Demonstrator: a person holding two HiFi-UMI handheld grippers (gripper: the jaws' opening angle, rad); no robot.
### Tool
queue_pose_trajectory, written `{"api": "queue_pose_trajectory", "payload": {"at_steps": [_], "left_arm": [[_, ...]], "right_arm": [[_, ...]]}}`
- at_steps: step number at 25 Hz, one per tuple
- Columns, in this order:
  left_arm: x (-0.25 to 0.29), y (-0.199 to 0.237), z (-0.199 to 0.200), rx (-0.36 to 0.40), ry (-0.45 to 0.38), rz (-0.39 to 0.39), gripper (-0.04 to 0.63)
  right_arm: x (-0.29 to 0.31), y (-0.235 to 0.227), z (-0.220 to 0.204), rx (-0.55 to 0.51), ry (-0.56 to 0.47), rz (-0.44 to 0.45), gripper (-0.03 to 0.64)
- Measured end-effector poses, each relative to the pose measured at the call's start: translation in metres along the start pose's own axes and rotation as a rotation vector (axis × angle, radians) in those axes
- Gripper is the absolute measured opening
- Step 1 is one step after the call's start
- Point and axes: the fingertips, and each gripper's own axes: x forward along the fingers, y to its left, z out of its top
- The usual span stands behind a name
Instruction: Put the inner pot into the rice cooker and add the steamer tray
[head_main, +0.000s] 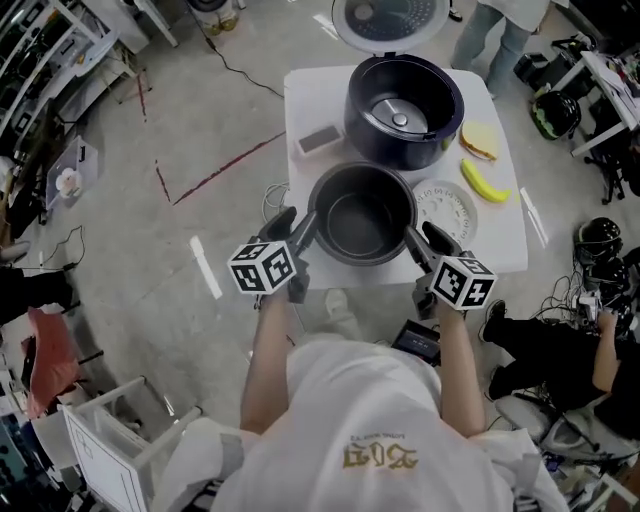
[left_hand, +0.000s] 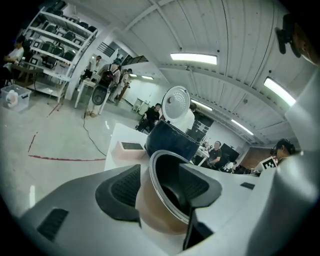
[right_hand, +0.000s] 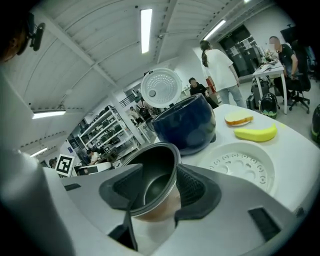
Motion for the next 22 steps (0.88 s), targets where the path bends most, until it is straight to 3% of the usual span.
{"api": "queue_pose_trajectory", "payload": {"at_steps": [6,9,13,17,22], "left_arm": [[0.029,0.01,-0.016,-0.004,0.099,-0.031,0.236],[0.039,0.011,-0.019,-0.003,0.13,-0.056,0.199],[0.043,0.014,-0.02,0.018,0.153,-0.077,0.18],[0.044,0.01,-0.019,0.032,0.163,-0.112,0.112],[0.045,0.008,-0.021,-0.004,0.158,-0.108,0.104]], "right_arm": [[0.02,-0.018,-0.01,0.024,0.037,-0.052,0.198],[0.025,-0.025,-0.014,0.042,0.044,-0.071,0.195],[0.032,-0.03,-0.017,0.056,0.045,-0.098,0.187],[0.036,-0.031,-0.02,0.051,0.038,-0.115,0.155],[0.032,-0.033,-0.019,0.032,0.017,-0.128,0.112]]}}
